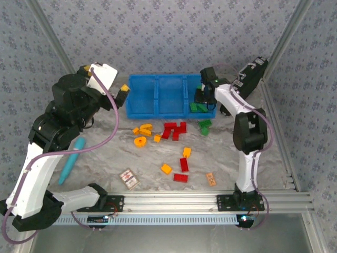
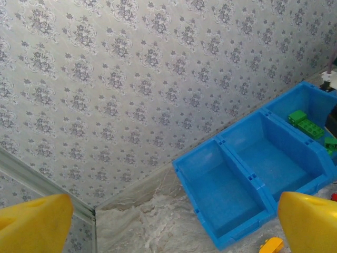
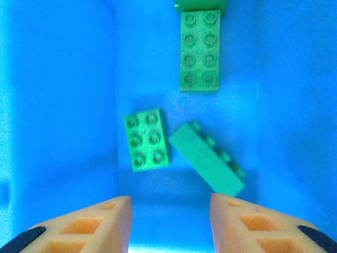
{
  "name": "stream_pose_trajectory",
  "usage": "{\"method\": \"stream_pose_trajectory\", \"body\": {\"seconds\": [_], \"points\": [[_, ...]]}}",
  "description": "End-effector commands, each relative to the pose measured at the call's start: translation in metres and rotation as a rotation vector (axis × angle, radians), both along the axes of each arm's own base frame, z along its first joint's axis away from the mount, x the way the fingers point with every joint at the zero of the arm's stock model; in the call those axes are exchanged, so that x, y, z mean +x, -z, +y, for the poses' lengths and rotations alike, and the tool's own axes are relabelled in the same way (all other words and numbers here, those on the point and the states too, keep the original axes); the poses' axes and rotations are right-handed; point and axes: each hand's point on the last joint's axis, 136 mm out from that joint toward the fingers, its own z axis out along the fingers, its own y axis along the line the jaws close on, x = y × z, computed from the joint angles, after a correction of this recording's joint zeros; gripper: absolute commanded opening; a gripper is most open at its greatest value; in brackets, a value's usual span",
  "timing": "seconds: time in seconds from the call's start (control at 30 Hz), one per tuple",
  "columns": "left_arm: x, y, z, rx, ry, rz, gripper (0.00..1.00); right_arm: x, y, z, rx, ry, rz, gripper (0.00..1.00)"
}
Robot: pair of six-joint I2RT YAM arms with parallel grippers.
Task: Sort the legos into containers by color
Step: Place the lego in the container, then pick up the lego from the middle-right of the table.
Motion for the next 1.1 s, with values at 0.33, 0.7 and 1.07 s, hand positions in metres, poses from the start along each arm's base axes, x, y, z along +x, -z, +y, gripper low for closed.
{"method": "stream_pose_trajectory", "body": {"seconds": [0.33, 0.7, 1.07], "points": [[0.000, -0.008, -0.005, -0.015, 0.020, -0.033, 1.00, -0.121, -0.004, -0.029, 0.026, -0.074, 0.025, 0.69], [-0.005, -0.010, -0.006, -0.050, 0.037, -0.013, 1.00, -0.114, 0.048, -0.038, -0.132, -0.173, 0.078, 1.00], [0.002, -0.002, -0.012, -0.011, 0.037, 0.038, 1.00, -0.078, 0.076, -0.030, -0.238, -0.235, 0.069, 1.00]]}}
